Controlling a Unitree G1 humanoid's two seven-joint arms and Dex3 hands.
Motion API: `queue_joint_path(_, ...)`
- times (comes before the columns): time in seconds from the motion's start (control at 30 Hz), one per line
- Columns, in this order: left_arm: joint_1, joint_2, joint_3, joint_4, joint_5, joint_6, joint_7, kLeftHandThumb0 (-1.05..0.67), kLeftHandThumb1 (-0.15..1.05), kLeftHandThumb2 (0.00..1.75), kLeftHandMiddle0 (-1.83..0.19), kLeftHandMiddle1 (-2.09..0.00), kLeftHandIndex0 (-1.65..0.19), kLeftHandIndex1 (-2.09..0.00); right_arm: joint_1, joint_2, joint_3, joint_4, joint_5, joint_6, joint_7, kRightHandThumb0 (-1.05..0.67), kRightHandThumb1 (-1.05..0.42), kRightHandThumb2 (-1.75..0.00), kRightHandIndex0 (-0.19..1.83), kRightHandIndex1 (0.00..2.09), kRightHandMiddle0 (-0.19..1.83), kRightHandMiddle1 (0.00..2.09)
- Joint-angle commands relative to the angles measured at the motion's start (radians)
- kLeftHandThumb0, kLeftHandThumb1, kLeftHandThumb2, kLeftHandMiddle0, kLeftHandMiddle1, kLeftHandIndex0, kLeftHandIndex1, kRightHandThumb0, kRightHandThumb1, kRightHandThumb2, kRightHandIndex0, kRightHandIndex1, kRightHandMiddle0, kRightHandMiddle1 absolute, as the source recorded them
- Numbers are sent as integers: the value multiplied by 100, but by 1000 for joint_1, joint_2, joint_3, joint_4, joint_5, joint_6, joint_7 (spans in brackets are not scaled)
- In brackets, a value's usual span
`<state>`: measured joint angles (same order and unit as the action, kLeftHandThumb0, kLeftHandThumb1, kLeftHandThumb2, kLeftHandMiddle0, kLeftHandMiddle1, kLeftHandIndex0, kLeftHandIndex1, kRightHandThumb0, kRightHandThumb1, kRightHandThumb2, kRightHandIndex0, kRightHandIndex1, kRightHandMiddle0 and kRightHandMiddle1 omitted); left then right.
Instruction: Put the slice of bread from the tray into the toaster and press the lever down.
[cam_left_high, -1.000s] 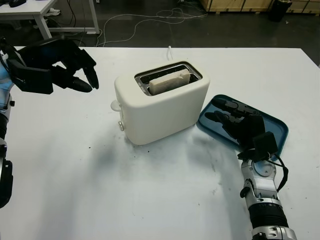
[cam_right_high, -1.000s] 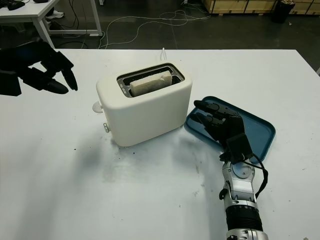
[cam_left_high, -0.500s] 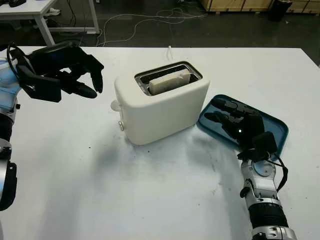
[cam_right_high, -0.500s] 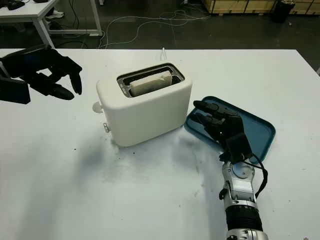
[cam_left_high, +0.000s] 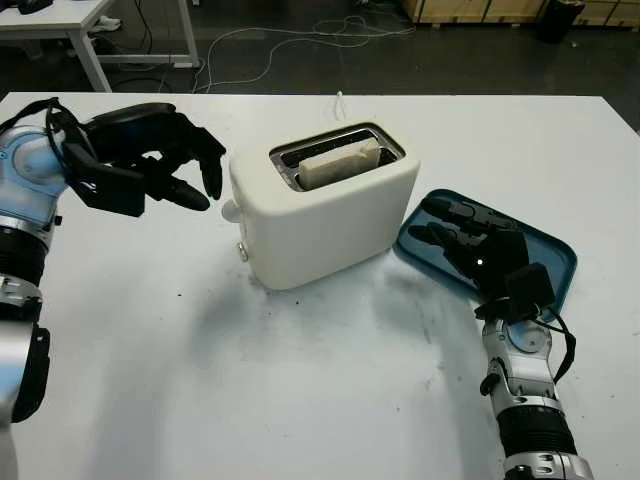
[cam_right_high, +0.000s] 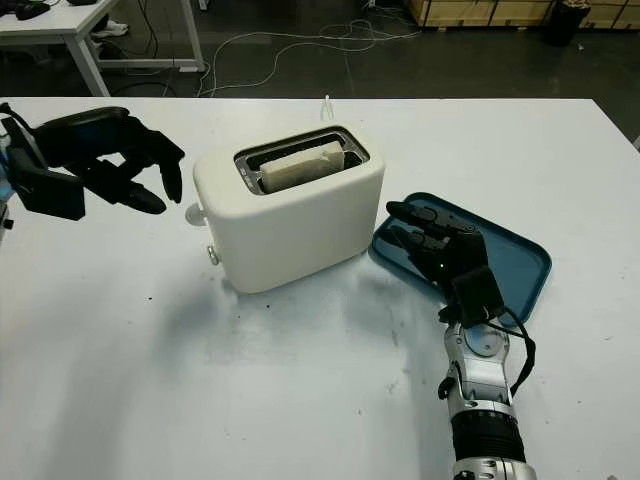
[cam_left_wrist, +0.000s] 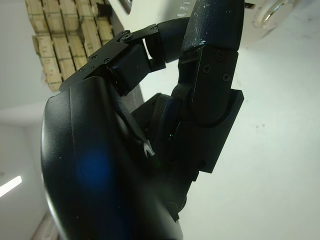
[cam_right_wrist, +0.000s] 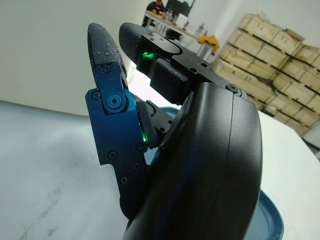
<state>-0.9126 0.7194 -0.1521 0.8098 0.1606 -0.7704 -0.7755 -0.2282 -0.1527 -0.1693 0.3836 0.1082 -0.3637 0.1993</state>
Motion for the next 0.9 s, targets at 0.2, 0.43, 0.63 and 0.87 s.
queue_joint_path(0.2,51,-14,8,7,-13,-7,8,-105,92,22,-122,-169,-100,-75,6,0,-1,-7,12,7,0,-60,-92,-7,118,6,107,0)
queue_joint_path(0.43,99,-25,25,-23,-36,-1,11,-105,92,19,-119,-166,-104,-66,8,2,-2,-9,14,11,-4,-60,-92,-7,118,6,107,0)
queue_joint_path(0.63,142,-44,48,-23,-64,-35,36,-105,92,21,-114,-170,-105,-58,7,0,-2,-7,17,9,2,-60,-92,-7,118,6,107,0)
queue_joint_path(0.87,150,-52,64,-29,-75,-33,47,-105,92,21,-112,-172,-105,-55,8,1,2,-10,5,7,-7,-60,-92,-8,118,6,107,0)
